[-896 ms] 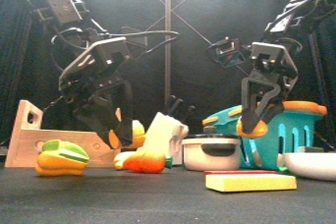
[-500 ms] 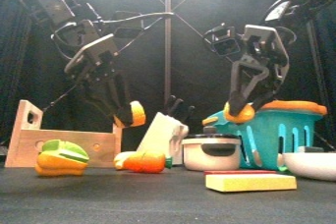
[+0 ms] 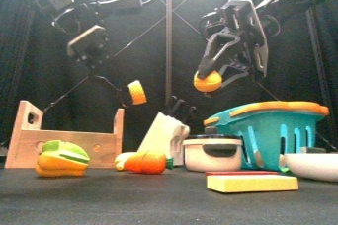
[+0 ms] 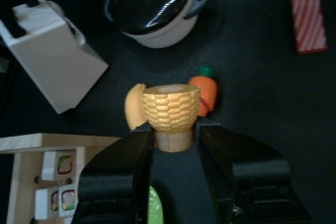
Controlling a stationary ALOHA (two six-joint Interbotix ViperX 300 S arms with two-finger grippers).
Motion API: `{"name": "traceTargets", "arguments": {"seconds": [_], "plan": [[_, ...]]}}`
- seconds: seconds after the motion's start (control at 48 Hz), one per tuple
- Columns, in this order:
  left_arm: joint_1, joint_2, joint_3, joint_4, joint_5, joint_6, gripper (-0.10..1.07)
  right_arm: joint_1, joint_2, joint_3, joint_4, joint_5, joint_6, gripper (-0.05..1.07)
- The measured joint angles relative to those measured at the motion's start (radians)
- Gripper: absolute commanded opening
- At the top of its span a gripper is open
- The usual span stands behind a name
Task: Assemble corn
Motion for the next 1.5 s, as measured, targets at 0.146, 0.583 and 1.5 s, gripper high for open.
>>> {"name": "traceTargets", "arguments": {"seconds": [0.146,0.583,1.5], "plan": [[0.023,-0.077,0.012,-0.13,-0.164,0.138,0.63,-0.002,-0.002,-0.014,0.034,0.012,0.0,0.66],[0.126,-0.144,0.081,-0.058,-0.324,0.382,0.63,0.015,-0.002,-0.055,0.069,-0.018,0.0,0.66],[0.164,-0.143,0.115,-0.055,-0.33,0.39,0.63,-0.189,0.029,-0.215,0.943,0.595,-0.815,0.66]]}}
